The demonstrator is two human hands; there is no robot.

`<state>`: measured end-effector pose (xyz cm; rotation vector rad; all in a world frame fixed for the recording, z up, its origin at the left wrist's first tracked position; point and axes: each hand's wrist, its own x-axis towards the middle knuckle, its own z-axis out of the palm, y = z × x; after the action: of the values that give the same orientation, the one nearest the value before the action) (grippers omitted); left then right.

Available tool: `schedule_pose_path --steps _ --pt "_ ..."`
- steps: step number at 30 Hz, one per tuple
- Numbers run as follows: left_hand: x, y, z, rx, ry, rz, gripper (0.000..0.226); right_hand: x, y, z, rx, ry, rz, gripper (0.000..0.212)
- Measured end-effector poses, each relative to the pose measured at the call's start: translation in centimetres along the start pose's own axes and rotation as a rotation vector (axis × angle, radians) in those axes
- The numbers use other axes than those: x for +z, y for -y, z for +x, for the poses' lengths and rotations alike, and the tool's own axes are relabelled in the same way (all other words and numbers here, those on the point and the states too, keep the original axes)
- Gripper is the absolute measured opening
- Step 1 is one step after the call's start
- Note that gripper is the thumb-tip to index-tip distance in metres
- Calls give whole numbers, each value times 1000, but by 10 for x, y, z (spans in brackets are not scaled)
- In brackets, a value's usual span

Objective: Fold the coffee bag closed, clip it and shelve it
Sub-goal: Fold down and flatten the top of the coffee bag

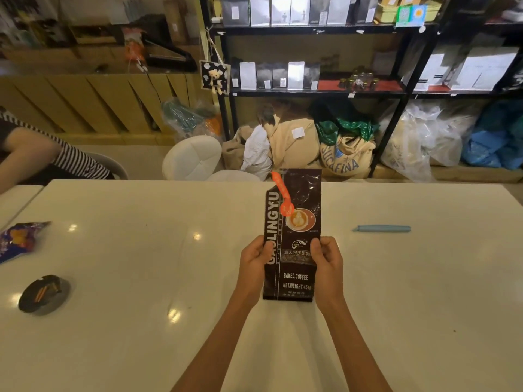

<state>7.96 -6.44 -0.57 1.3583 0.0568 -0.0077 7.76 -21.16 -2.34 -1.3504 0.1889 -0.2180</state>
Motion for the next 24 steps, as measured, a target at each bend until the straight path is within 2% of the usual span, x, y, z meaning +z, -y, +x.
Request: schedule_pose_path --steps 1,2,4,5,7,9,11,15,18,19,21,24 --pt "2 -1 1 18 19 17 20 -1 -1 -2 31 16 24 4" --pt "4 -5 3 50 34 44 22 -1 0 -2 24 44 10 16" --pt "9 -10 7 139 12 103 46 -6 7 0 -64 163 -77 53" --pt "10 -13 9 218 -19 189 56 -8 13 1 -147 197 -177 62" --pt "7 -18 11 450 -27 445 62 -10 21 5 -342 216 -422 64" --pt "-2 -15 16 584 37 580 59 -11 21 7 -373 173 -484 61" --pt "-6 -14 19 509 76 599 60 -12 19 5 -279 129 -430 60" --pt "-10 -15 23 291 145 611 72 -15 22 7 -176 175 -365 55" --pt "-11 -19 28 140 74 400 57 -19 25 16 -175 111 -453 42" --pt "-10 -19 27 131 39 383 52 -19 25 15 -173 94 -457 37" --pt "-8 -19 25 204 -33 504 40 -20 25 14 -222 43 -490 29" --pt "-9 -17 25 299 -77 605 14 -25 28 16 -326 -38 -611 28"
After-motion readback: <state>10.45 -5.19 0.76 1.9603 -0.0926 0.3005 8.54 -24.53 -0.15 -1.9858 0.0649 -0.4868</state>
